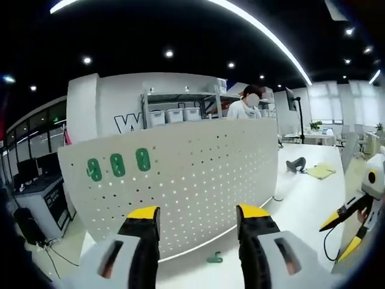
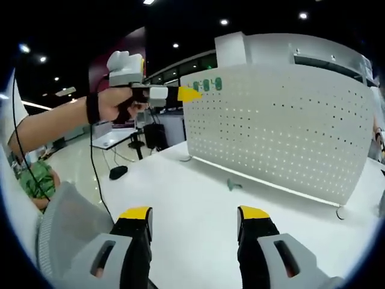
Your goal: Insert the hook assembly into the mounting plate slot until the hook locks in place.
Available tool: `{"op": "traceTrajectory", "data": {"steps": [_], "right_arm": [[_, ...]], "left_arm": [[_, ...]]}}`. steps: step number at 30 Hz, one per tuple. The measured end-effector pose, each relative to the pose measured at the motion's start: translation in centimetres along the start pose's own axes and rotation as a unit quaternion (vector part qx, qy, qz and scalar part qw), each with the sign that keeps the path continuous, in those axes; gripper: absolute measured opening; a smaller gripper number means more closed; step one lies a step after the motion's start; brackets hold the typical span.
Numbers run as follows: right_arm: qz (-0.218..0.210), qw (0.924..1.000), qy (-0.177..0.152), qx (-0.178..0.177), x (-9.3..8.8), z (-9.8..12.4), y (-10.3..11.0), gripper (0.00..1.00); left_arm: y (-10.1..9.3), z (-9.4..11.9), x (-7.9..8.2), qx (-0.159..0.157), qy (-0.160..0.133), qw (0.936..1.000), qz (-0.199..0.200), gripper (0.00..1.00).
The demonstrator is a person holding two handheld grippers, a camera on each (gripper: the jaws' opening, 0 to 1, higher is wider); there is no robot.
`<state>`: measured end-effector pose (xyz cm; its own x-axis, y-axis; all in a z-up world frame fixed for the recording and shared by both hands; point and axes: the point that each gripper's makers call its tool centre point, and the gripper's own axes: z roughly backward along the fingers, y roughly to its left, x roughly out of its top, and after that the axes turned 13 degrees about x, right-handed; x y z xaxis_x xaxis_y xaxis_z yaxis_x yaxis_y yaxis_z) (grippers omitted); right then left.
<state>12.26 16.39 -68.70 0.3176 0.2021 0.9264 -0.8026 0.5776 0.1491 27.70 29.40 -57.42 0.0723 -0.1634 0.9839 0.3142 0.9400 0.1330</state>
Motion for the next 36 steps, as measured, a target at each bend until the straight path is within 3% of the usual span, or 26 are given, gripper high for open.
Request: {"op": "traceTrajectory", "data": {"steps": [5,10,21,36], "right_arm": [[0.007,0.9996,0.022,-0.014,-0.6,-0.6,-0.3,0.58],[-0.005,0.9997,0.019,-0.013,-0.6,-1.1,-0.2,0.59],[-0.009,0.9994,0.023,-0.024,-0.6,-1.9,-1.0,0.58],[-0.007,0.9991,0.041,-0.011,-0.6,-3.0,-1.4,0.56]], "left_arm": [[-0.6,1.3,-0.7,-0.021,-0.005,0.9997,0.013,0.60],[-1.2,2.5,-1.3,-0.042,-0.007,0.9991,-0.001,0.71],[-2.2,5.1,-3.3,-0.061,-0.001,0.9979,0.019,0.81],[-2.0,7.1,-5.1,-0.057,0.004,0.9981,0.020,0.83]]}}
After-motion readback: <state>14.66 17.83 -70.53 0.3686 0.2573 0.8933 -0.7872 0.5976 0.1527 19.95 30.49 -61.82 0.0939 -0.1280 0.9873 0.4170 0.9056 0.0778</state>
